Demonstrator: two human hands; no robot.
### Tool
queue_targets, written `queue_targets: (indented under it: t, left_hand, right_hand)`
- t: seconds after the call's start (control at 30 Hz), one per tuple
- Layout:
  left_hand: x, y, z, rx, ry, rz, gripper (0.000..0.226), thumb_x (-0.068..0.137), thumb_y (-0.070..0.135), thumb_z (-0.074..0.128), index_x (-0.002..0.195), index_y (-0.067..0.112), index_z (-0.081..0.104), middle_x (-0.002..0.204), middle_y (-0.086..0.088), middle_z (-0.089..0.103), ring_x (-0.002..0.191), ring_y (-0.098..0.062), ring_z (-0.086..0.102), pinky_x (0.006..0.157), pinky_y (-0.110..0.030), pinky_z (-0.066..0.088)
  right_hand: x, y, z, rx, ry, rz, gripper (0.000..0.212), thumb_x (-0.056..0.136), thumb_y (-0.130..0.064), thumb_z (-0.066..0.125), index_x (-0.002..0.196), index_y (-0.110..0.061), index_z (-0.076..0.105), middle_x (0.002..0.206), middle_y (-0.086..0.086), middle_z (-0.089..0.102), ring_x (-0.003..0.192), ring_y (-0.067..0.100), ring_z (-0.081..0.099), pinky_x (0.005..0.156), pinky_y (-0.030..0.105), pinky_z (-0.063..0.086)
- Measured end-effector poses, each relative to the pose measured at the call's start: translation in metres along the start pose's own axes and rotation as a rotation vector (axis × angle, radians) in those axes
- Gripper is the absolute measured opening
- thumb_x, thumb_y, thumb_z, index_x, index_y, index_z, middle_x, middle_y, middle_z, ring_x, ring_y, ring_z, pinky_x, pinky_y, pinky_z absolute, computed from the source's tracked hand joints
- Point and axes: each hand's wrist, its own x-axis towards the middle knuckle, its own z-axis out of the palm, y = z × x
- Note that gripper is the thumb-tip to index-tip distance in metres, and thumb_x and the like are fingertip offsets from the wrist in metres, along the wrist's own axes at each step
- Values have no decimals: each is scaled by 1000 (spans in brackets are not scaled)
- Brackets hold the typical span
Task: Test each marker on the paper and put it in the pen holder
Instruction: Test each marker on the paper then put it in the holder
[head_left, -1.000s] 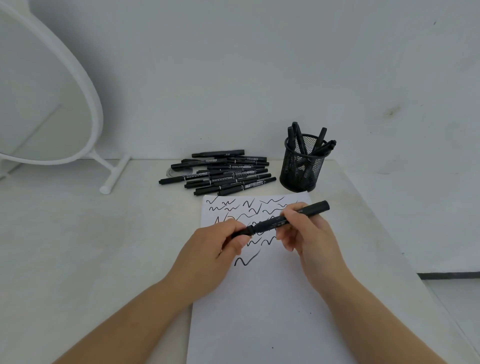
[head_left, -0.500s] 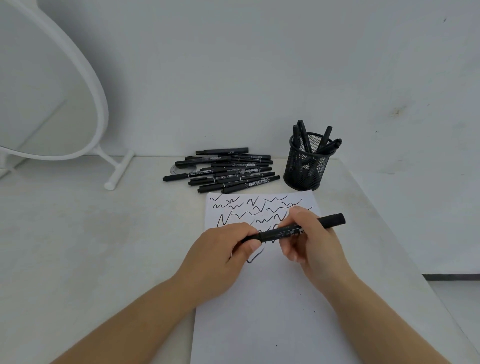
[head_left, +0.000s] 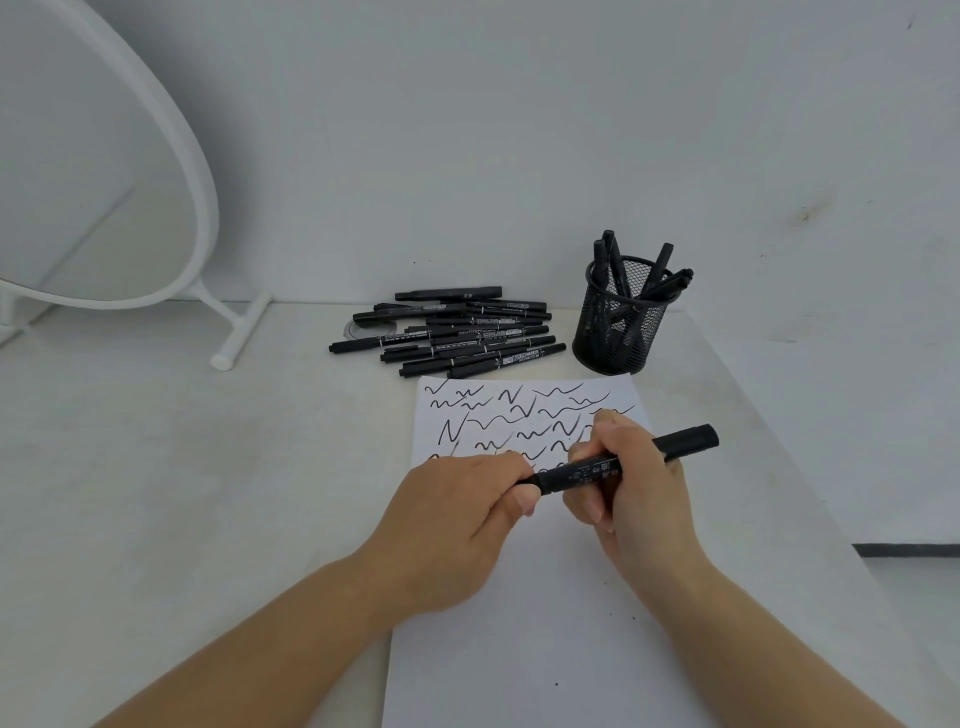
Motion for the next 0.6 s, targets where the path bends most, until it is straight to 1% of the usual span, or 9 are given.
queue_targets:
  t: [0.07, 0.17, 0.27, 0.4, 0.5, 0.6]
  left_hand:
    - [-1, 0, -2, -6, -35, -11, 24, 88, 42, 29, 74, 31, 45, 52, 11, 42, 55, -9, 40, 51, -20, 26]
    - [-1, 2, -3, -87, -85, -35, 25, 88, 41, 31, 66, 36, 40, 55, 17, 48, 53, -8, 41, 50, -20, 25]
    - [-1, 3, -3, -247, -96, -76, 27, 88, 39, 35, 63, 35, 44, 48, 12, 43, 47, -8, 35, 48, -21, 24]
    - [0, 0, -4, -358, -128, -95, 29, 87, 37, 38, 60, 35, 47, 47, 9, 36, 45, -8, 31, 46, -17, 24]
    - [0, -1, -3, -387, -146, -117, 29, 87, 37, 38, 60, 36, 48, 48, 10, 37, 45, -7, 32, 46, -15, 25]
    - [2, -3, 1, -359, -95, -146, 26, 85, 41, 38, 64, 35, 52, 47, 12, 41, 44, -6, 33, 46, -18, 25]
  right_hand:
    - [0, 1, 0, -17, -22, -16, 31, 73, -21, 41, 42, -20, 39, 34, 2, 34, 33, 15, 24, 42, 23, 20]
    - [-1, 2, 0, -1, -48, -35, 31, 73, -20, 41, 42, -21, 38, 34, 2, 34, 34, 15, 24, 42, 23, 19]
    - [0, 2, 0, 14, -69, -43, 30, 72, -20, 41, 43, -20, 37, 33, 1, 33, 34, 16, 24, 41, 21, 20]
    - [0, 2, 0, 17, -94, -54, 30, 73, -20, 41, 44, -21, 37, 33, 0, 34, 35, 16, 23, 42, 22, 19]
    - [1, 4, -2, -6, -103, -52, 30, 74, -21, 41, 44, -21, 37, 33, 0, 35, 35, 16, 24, 42, 23, 19]
    - [4, 2, -2, -55, -65, -17, 32, 74, -26, 43, 42, -19, 41, 34, 3, 35, 35, 16, 25, 42, 23, 21]
